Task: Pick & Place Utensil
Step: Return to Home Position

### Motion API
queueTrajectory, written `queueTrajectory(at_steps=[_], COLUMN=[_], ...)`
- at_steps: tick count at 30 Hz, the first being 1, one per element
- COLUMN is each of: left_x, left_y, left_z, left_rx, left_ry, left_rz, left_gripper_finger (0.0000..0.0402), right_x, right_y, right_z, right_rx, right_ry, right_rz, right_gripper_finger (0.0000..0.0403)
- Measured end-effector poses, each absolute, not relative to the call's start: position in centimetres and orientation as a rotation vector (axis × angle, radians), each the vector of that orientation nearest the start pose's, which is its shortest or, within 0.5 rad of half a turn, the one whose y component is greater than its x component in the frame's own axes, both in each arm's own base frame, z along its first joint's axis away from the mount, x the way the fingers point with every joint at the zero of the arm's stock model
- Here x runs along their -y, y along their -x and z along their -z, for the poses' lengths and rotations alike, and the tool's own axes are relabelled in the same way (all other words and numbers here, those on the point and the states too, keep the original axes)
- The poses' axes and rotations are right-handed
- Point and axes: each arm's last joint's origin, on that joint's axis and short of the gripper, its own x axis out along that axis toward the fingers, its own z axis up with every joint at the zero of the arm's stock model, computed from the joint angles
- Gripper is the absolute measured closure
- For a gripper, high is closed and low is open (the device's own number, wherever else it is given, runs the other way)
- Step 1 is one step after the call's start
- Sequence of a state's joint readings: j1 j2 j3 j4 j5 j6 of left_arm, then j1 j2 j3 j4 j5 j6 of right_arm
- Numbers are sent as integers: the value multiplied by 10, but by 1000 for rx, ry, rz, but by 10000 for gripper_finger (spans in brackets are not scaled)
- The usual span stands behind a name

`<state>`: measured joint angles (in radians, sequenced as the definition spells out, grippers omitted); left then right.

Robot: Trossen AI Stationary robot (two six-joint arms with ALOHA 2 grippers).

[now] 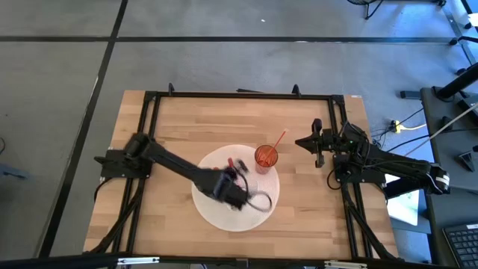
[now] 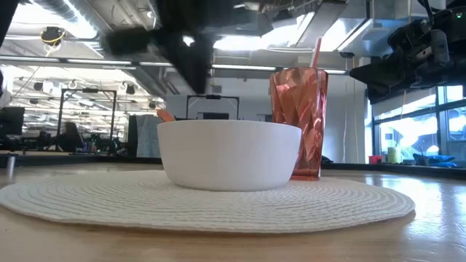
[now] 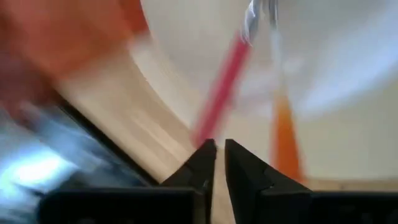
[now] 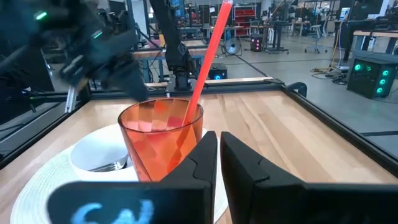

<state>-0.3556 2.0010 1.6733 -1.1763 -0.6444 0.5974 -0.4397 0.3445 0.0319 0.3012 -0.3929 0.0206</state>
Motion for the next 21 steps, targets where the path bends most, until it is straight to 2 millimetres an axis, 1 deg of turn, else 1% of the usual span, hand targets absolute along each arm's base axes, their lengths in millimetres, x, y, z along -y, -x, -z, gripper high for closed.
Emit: queueTrajectory(at_steps=[2,4,5,7,9,12,13,14,16,19,21], left_x=[104,87,79,63,50,37,33,29,22,16,14], left_y=[-354,-333,-319,-286,-253,-210,-200,-191,-176,-157,-147], left_z=[-247,-263,-270,-277,-276,-260,-255,-252,-248,-248,-252], left_rx=[-1448,-1451,-1431,-1342,-1151,-804,-680,-564,-391,-258,-194], left_ry=[-986,-797,-726,-600,-470,-289,-232,-176,-110,-97,-81], left_rz=[82,-25,-75,-112,-100,-70,-92,-128,-182,-161,-140], left_gripper_finger=[384,396,398,398,399,400,400,399,400,400,399], right_x=[40,40,40,40,40,40,40,40,40,40,40], right_y=[-111,-111,-111,-111,-111,-111,-111,-111,-111,-111,-111], right_z=[-173,-173,-173,-173,-173,-174,-174,-174,-174,-174,-174], right_rx=[-11,-11,-11,-10,-10,-7,-7,-7,-7,-7,-7], right_ry=[-26,-23,-21,-18,-15,-17,-17,-17,-18,-18,-21], right_rz=[47,47,47,47,47,47,47,47,47,47,47], right_gripper_finger=[379,379,379,379,379,379,379,379,379,379,379])
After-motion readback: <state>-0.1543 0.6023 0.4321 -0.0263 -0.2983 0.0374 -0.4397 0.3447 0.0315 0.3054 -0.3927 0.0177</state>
